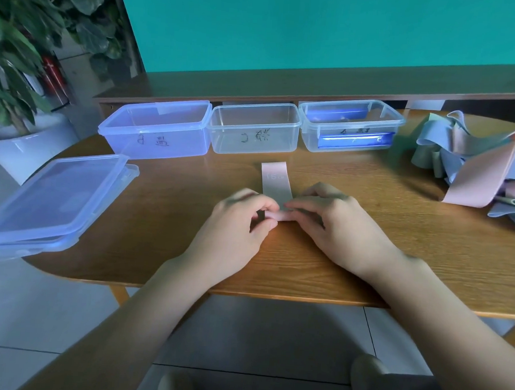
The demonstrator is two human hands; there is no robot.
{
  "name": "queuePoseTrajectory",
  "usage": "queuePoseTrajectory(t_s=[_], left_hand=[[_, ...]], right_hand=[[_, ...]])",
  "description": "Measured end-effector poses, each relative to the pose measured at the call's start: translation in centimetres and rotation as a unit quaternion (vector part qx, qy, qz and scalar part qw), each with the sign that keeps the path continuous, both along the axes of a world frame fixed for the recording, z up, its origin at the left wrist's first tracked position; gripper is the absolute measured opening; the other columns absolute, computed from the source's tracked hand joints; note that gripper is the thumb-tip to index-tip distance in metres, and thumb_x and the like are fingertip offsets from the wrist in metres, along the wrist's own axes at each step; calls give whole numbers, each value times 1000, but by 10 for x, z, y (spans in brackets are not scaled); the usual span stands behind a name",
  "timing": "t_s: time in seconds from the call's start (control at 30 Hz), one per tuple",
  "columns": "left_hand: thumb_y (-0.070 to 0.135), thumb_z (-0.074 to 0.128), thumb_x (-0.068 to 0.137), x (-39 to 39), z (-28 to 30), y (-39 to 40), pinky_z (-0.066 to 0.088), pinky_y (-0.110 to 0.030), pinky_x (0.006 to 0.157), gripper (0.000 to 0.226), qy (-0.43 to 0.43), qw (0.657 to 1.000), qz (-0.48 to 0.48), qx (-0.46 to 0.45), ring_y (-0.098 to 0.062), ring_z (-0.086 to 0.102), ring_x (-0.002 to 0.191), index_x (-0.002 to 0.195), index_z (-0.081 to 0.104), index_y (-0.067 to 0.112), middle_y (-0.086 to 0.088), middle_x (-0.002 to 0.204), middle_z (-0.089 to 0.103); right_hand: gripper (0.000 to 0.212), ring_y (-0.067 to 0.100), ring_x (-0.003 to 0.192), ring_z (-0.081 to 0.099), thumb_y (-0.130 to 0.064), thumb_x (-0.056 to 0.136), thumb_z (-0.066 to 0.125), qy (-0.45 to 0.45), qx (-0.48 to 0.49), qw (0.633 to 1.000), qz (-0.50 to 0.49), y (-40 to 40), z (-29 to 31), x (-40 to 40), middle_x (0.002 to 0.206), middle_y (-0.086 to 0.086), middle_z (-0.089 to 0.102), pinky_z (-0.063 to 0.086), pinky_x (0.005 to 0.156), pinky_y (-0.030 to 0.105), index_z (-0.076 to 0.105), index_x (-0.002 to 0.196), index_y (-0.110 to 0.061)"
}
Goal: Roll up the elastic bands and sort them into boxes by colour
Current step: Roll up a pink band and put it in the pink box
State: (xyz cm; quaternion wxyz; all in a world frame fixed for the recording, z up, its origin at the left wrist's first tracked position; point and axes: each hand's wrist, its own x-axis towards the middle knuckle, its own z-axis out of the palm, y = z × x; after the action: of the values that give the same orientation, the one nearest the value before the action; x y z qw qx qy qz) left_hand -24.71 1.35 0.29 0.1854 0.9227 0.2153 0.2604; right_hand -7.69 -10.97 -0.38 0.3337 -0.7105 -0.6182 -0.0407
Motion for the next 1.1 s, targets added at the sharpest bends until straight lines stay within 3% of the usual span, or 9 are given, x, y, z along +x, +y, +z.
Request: queuePoseTrajectory(t_s=[0.13, 0.23, 0.3, 0.4, 0.53, 0.7, 0.8, 0.9, 1.1], left_hand=[[34, 66, 93, 2, -2, 2, 37, -6, 78, 24, 11, 1000, 12, 6, -1, 54, 92, 116, 68, 30, 17, 112, 59], [41, 64, 94, 5, -3, 0, 51, -31, 87, 31, 19, 999, 20, 24, -10, 59, 100, 121, 68, 27, 11, 116, 58], [40, 64, 94, 7, -2, 0, 52, -35, 88, 33, 19, 999, 24, 30, -13, 59, 102, 123, 67, 25, 8, 119, 57], [34, 65, 95, 9, 0, 3, 50, -29, 87, 33, 3, 999, 23, 27, -9, 58, 99, 127, 64, 27, 10, 122, 58], [31, 67, 93, 12, 1, 7, 46, -20, 76, 19, 0, 999, 27, 24, -3, 56, 86, 113, 68, 31, 16, 110, 62], [30, 70, 92, 16, 4, 10, 37, -2, 66, 13, -11, 999, 46, -9, 4, 56, 81, 105, 68, 33, 22, 98, 65], [29, 71, 91, 16, 4, 10, 37, 0, 68, 12, -24, 998, 51, -33, 7, 56, 84, 102, 71, 32, 23, 92, 66], [26, 72, 90, 11, 5, 6, 36, 0, 69, 11, -28, 998, 45, -39, 6, 55, 82, 100, 73, 31, 27, 82, 61], [25, 71, 90, -5, 6, -8, 35, -3, 70, 9, -20, 1000, 19, -12, 4, 53, 85, 97, 72, 31, 25, 86, 61]], right_hand=[[17, 15, 82, 63, -38, 96, 65, -2, 15, 1000, 8, 1, 3, -2, 102, -9, 63, 56, 75, 43, 75, 107, -32], [17, 15, 83, 62, -27, 92, 70, -6, 0, 1000, 6, 4, 2, 1, 103, -9, 63, 56, 77, 44, 74, 108, -30], [19, 17, 87, 63, -25, 91, 71, -6, -5, 1000, 2, 8, 2, 3, 104, -8, 64, 56, 79, 46, 74, 110, -27], [20, 20, 93, 64, -25, 92, 70, -5, -14, 1000, 4, 13, 2, 5, 105, -4, 64, 55, 81, 48, 73, 112, -25], [21, 20, 96, 63, -21, 93, 70, 2, -19, 1000, 0, 18, 1, 7, 104, -3, 65, 53, 85, 45, 74, 114, -23], [21, 17, 92, 63, -20, 94, 69, 14, -13, 1000, -19, 22, 0, 7, 102, -2, 66, 49, 85, 30, 75, 115, -18], [26, 10, 87, 62, -19, 92, 72, 54, -14, 998, -31, 20, 1, 6, 101, -4, 68, 46, 83, 20, 71, 117, -18], [17, 2, 81, 60, -22, 91, 74, 74, -16, 997, -26, 12, 3, 3, 93, -13, 66, 41, 76, 5, 69, 106, -20], [7, 0, 83, 61, -26, 91, 74, 67, -15, 998, 7, -9, 3, -4, 87, -18, 65, 39, 74, 6, 72, 98, -25]])
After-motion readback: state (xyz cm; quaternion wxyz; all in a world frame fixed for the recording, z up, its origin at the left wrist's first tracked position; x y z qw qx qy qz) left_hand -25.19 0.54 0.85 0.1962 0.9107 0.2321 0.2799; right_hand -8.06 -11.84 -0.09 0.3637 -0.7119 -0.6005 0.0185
